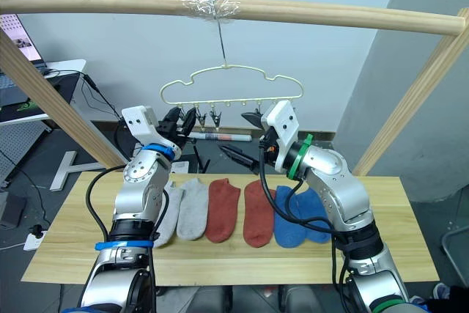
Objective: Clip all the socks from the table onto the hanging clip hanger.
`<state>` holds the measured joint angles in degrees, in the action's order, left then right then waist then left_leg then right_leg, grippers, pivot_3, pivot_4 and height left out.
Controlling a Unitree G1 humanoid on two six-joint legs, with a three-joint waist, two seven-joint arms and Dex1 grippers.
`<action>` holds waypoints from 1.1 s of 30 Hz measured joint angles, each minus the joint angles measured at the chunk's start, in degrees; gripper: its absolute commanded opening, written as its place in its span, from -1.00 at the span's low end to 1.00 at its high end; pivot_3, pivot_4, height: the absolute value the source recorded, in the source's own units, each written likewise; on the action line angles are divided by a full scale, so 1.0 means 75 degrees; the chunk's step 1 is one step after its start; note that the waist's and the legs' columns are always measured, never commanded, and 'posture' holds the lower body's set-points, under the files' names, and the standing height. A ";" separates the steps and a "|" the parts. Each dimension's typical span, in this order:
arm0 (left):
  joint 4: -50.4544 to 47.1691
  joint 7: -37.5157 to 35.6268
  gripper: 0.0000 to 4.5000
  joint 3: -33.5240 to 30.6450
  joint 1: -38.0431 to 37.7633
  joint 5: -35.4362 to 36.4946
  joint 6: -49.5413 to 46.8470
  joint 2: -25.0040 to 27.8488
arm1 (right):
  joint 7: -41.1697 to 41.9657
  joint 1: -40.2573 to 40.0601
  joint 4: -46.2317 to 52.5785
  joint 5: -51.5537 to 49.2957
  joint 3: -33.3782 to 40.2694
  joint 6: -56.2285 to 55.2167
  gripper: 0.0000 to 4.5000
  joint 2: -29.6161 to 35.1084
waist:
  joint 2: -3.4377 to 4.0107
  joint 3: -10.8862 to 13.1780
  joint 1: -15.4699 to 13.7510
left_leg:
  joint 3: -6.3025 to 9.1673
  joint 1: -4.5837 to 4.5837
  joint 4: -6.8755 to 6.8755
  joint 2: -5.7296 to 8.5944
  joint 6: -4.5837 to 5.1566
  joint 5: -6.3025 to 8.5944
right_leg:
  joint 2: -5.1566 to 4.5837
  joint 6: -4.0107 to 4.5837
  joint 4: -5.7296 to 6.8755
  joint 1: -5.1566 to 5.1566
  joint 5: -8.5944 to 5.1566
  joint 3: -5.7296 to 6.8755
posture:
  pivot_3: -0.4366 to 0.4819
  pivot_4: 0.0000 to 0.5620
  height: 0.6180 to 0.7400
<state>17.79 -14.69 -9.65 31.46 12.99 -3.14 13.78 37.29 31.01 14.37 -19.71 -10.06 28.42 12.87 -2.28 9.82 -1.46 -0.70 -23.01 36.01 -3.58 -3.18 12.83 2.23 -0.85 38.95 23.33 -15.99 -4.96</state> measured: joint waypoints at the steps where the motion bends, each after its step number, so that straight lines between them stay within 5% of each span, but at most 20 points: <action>1: 0.0021 -0.0002 -0.13 0.0000 0.0000 -0.0001 0.0009 0.0001 | 0.0000 0.0000 0.0000 0.0000 0.0001 0.0000 1.00 0.0009 | 0.0000 0.0000 0.0000 | -0.0001 0.0000 0.0000 0.0000 0.0000 0.0000 | 0.0000 0.0000 0.0000 0.0000 0.0000 0.0000 | 0.29 -0.39 1.00; 13: 0.0142 -0.0111 -0.13 0.0030 0.0022 -0.0078 0.0189 0.0067 | 0.0005 0.0023 -0.0002 0.0010 0.0002 -0.0017 1.00 0.0051 | -0.0001 0.0002 -0.0001 | 0.0001 -0.0001 0.0000 0.0000 0.0000 0.0000 | 0.0000 0.0000 -0.0001 0.0000 0.0000 0.0001 | 0.29 -0.39 1.00; 22: 0.0274 -0.0139 -0.96 0.0008 0.0055 -0.0037 0.0324 0.0066 | -0.0007 0.0068 -0.0009 0.0001 0.0064 -0.0021 1.00 0.0034 | 0.0000 0.0003 0.0002 | 0.0000 0.0000 -0.0001 -0.0001 0.0000 0.0000 | 0.0000 -0.0001 -0.0001 0.0000 0.0000 0.0000 | 0.29 -0.39 1.00; 33: 0.0261 -0.0326 -1.00 0.0045 0.0080 0.0036 0.0277 0.0053 | -0.0427 -0.0792 -0.0120 0.0547 0.0079 -0.0096 1.00 0.0498 | -0.0010 -0.0003 -0.0023 | 0.0006 0.0000 -0.0005 0.0001 0.0000 0.0000 | -0.0004 -0.0001 -0.0011 -0.0007 -0.0002 -0.0003 | 0.32 -0.40 1.00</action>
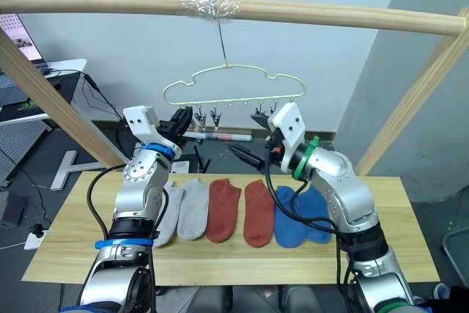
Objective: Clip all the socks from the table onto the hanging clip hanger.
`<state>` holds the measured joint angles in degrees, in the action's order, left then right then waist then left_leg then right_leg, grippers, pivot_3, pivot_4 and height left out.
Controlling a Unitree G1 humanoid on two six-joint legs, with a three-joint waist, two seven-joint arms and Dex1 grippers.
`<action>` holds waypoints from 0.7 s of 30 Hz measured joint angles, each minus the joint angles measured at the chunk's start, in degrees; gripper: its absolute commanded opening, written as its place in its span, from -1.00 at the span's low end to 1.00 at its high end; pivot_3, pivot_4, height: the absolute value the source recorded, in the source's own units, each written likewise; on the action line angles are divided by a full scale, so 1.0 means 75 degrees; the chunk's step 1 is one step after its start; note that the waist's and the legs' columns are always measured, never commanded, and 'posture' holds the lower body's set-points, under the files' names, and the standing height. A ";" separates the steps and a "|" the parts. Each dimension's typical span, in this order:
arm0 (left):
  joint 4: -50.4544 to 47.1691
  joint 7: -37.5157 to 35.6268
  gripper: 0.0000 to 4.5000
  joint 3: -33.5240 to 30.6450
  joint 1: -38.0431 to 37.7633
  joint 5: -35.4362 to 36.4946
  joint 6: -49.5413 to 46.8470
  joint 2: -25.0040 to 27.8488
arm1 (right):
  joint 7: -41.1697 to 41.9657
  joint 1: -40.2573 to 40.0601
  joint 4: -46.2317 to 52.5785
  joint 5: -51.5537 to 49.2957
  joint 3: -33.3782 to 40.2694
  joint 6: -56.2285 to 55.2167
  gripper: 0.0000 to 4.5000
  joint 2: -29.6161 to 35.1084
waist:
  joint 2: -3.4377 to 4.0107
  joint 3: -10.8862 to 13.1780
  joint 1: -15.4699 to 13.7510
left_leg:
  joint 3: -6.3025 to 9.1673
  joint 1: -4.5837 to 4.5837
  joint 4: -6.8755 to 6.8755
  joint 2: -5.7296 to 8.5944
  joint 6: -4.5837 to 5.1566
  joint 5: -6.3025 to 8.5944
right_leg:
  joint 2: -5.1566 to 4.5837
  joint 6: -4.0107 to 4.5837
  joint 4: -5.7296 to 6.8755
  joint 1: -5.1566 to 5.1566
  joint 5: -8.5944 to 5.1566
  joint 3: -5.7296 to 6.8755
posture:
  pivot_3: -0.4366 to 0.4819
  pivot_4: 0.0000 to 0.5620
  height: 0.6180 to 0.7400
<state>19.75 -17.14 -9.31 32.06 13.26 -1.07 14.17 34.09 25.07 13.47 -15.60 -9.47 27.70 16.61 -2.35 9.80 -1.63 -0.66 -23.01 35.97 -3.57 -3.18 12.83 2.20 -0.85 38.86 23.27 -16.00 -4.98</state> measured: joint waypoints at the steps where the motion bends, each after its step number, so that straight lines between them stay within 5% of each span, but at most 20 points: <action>1: -0.0020 -0.0041 -1.00 0.0005 -0.0005 0.0001 -0.0002 0.0005 | -0.0120 -0.0358 -0.0119 0.0218 -0.0025 -0.0087 1.00 0.0199 | -0.0002 -0.0001 -0.0030 | 0.0002 -0.0002 -0.0001 0.0004 0.0000 0.0000 | -0.0003 0.0000 -0.0006 0.0000 0.0000 0.0000 | 0.32 -0.40 1.00; 7: 0.0023 -0.0335 -1.00 -0.0035 -0.0060 0.0061 -0.0092 0.0225 | -0.0567 -0.2117 -0.1671 0.1237 -0.0032 -0.0832 1.00 0.0904 | 0.0010 0.0017 0.0076 | -0.0036 0.0012 -0.0001 0.0004 0.0000 0.0000 | -0.0002 -0.0004 0.0003 0.0009 -0.0001 -0.0024 | 0.32 -0.42 1.00; 15: 0.0733 -0.1148 -1.00 -0.0019 0.0142 0.0130 0.0203 0.0583 | -0.0880 -0.1888 -0.2725 0.1550 0.0359 -0.1116 1.00 0.0991 | 0.0009 0.0014 0.0080 | -0.0027 0.0017 0.0001 0.0000 0.0000 -0.0001 | 0.0014 -0.0003 0.0014 0.0007 0.0001 -0.0020 | 0.28 -0.51 1.00; 21: 0.1199 -0.0724 -1.00 -0.0039 0.0264 -0.0068 0.0971 0.0384 | -0.1014 -0.1369 -0.3973 0.1391 0.0539 -0.0932 1.00 0.0264 | 0.0009 0.0002 0.0086 | -0.0032 0.0017 0.0001 -0.0002 0.0000 -0.0001 | 0.0013 -0.0003 0.0013 0.0008 0.0002 -0.0027 | 0.30 -0.57 1.00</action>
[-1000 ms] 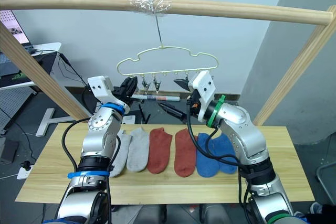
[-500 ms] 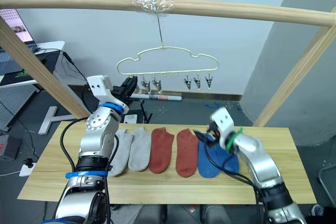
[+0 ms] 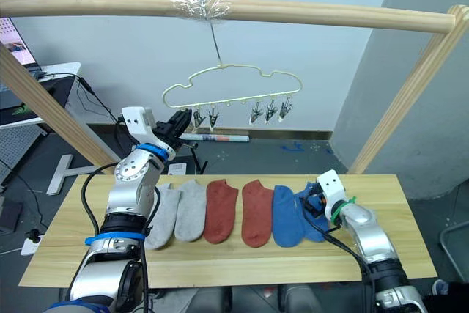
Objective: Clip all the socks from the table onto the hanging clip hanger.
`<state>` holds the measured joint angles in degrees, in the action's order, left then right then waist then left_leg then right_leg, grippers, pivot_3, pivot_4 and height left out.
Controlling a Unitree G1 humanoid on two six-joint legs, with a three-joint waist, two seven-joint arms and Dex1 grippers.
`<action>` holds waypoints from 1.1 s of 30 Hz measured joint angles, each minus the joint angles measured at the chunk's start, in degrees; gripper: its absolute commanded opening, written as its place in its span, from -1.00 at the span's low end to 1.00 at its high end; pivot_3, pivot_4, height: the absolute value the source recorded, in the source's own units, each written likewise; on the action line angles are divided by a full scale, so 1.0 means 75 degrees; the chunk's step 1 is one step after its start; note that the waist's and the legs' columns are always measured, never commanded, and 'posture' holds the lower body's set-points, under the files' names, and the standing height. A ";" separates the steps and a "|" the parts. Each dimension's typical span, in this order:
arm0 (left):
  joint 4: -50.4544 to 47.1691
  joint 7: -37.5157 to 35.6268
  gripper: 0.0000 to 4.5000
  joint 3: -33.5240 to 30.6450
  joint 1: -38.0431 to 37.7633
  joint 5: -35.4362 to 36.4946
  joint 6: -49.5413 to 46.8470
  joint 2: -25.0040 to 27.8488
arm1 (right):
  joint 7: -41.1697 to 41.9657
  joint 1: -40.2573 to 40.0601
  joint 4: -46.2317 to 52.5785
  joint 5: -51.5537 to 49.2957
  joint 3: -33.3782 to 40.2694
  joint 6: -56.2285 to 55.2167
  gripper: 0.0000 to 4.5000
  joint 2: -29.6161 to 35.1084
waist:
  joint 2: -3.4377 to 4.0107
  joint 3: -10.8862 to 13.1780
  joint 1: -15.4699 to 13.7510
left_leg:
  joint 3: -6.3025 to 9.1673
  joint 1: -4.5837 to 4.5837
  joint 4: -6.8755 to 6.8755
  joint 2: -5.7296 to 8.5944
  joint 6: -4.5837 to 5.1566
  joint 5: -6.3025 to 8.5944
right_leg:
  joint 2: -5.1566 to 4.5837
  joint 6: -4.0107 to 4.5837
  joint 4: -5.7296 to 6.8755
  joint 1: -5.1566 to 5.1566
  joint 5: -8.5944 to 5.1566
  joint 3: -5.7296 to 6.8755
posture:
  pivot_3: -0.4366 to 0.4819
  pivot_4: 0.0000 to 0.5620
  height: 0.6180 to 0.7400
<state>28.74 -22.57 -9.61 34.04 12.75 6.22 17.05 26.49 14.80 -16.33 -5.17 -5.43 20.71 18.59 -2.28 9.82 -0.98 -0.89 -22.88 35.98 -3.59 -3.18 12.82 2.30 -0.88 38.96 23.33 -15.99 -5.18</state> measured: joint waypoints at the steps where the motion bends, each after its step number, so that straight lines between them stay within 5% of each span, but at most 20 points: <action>1: -0.0020 0.0128 -1.00 0.0027 -0.0015 -0.0035 0.0081 -0.0127 | -0.0093 0.0068 -0.0185 -0.0033 0.0038 0.0018 1.00 -0.0138 | 0.0000 -0.0001 -0.0025 | 0.0002 -0.0003 0.0000 0.0001 0.0000 0.0000 | 0.0000 0.0000 0.0000 0.0000 0.0000 0.0002 | 0.31 -0.59 1.00; 7: -0.0620 0.0749 -1.00 0.0170 -0.0465 -0.0302 0.0144 -0.0618 | -0.0557 0.0192 -0.0819 -0.0064 0.0295 0.0517 1.00 -0.0356 | 0.0000 -0.0008 -0.0050 | -0.0013 -0.0003 0.0002 0.0007 -0.0001 0.0000 | -0.0011 0.0003 -0.0001 0.0000 0.0004 -0.0010 | 0.34 -0.60 1.00; 20: -0.0800 0.0751 -1.00 0.0255 -0.0599 -0.0331 -0.0149 -0.0590 | -0.0701 -0.0024 -0.1012 0.0281 0.0246 0.0152 -0.99 -0.0253 | -0.0003 -0.0164 -0.0050 | -0.0005 0.0000 0.0005 0.0008 -0.0001 -0.0001 | -0.0006 -0.0005 0.0003 -0.0003 0.0003 -0.0003 | 0.32 -0.63 1.00; 27: -0.1047 0.0083 -1.00 -0.0060 -0.0526 0.0746 -0.1346 -0.0571 | 0.0043 -0.0302 0.0137 0.1488 -0.0932 -0.1156 -0.99 0.1022 | 0.0008 -0.0177 -0.0010 | -0.0011 0.0000 0.0007 0.0011 0.0000 0.0000 | -0.0005 -0.0008 0.0001 -0.0001 0.0003 -0.0011 | 0.32 -0.59 1.00; 33: -0.1624 -0.0255 -1.00 -0.1049 -0.0330 0.3046 -0.4674 -0.0140 | 0.0540 0.0631 0.1506 0.2744 -0.2149 -0.2869 -0.99 0.1181 | 0.0007 -0.0175 0.0157 | 0.0036 0.0018 0.0006 -0.0014 0.0000 0.0000 | 0.0038 -0.0004 0.0019 -0.0004 0.0005 0.0001 | 0.32 -0.52 1.00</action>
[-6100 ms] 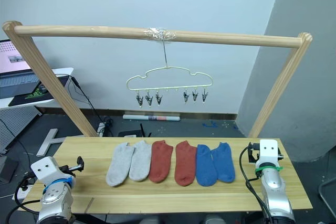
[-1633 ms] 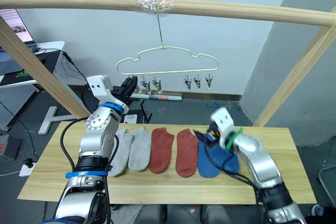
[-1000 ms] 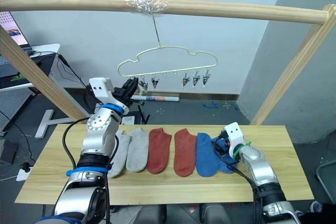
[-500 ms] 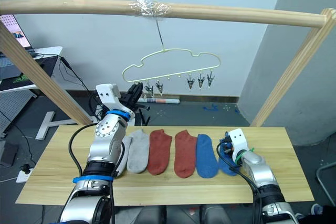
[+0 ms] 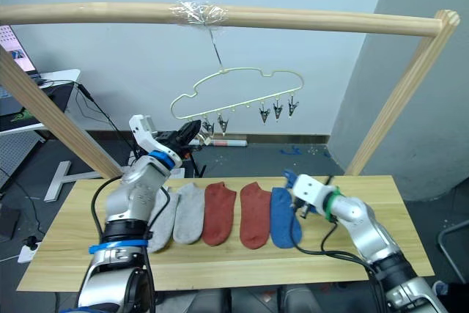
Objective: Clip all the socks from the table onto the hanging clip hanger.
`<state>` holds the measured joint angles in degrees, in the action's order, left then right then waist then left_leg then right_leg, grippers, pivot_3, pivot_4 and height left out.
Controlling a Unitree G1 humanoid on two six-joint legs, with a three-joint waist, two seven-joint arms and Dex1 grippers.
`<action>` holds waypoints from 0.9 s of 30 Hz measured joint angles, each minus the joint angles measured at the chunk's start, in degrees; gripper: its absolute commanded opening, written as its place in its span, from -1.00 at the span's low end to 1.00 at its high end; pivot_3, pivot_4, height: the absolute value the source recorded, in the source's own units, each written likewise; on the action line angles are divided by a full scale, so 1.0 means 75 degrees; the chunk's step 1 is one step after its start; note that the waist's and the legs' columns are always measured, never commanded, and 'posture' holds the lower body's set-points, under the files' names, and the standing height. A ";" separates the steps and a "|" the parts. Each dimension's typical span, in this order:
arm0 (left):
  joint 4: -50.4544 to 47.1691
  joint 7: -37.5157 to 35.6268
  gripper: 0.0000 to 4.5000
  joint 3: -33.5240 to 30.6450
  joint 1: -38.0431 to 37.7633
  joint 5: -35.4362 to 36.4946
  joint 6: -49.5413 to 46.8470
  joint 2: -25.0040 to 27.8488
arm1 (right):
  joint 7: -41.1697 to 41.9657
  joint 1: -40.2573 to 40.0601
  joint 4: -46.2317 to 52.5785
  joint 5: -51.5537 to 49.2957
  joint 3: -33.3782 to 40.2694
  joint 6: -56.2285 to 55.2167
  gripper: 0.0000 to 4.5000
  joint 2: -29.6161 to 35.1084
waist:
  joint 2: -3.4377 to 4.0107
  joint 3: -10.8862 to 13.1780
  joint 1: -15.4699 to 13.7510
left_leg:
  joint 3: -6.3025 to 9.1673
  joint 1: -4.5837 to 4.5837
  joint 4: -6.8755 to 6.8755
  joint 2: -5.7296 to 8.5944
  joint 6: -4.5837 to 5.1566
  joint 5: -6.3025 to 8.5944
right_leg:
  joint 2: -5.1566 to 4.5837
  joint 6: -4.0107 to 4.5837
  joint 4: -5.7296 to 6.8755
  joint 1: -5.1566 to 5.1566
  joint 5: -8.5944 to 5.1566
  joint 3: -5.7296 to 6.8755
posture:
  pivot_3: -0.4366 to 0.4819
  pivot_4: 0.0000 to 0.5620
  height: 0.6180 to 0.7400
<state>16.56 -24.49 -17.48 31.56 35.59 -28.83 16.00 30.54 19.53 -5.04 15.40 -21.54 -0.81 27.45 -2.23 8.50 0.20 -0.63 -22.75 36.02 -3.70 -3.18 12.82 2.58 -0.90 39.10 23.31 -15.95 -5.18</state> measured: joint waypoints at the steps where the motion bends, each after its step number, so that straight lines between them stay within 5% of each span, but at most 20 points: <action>1: -0.0127 0.0002 -1.00 -0.0154 -0.0022 0.0354 -0.0498 0.0051 | -0.0077 0.0211 0.0033 0.0150 -0.0084 -0.0127 -0.99 -0.0199 | 0.0001 0.0000 0.0001 | 0.0011 -0.0001 0.0000 0.0000 0.0000 0.0000 | 0.0001 0.0002 0.0001 -0.0002 0.0000 0.0005 | 0.32 -0.52 1.00; 12: -0.1332 0.0945 -1.00 -0.0907 -0.0362 0.1966 -0.2298 -0.0171 | -0.0463 0.1816 -0.1329 0.1093 -0.0938 -0.0956 -0.99 -0.1649 | -0.0002 0.0001 -0.0215 | -0.0013 -0.0015 0.0004 0.0019 -0.0006 -0.0003 | -0.0041 0.0009 -0.0012 -0.0004 0.0003 0.0003 | 0.38 -0.50 1.00; 27: -0.1584 0.1165 -1.00 -0.0877 -0.0486 0.2162 -0.2394 -0.0367 | -0.0526 0.2465 -0.2304 0.1525 -0.1220 -0.1515 -0.99 -0.2172 | -0.0004 0.0003 -0.0213 | 0.0001 -0.0017 0.0002 0.0015 -0.0007 -0.0003 | -0.0040 0.0022 -0.0010 -0.0003 0.0004 -0.0001 | 0.38 -0.48 1.00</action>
<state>4.68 -15.75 -24.05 27.92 51.81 -46.79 13.24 26.60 38.02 -22.32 26.84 -30.69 -12.17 11.16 -2.26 8.52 -1.40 -0.62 -22.88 36.04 -3.58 -3.23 12.80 2.28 -0.74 39.03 23.28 -15.92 -5.18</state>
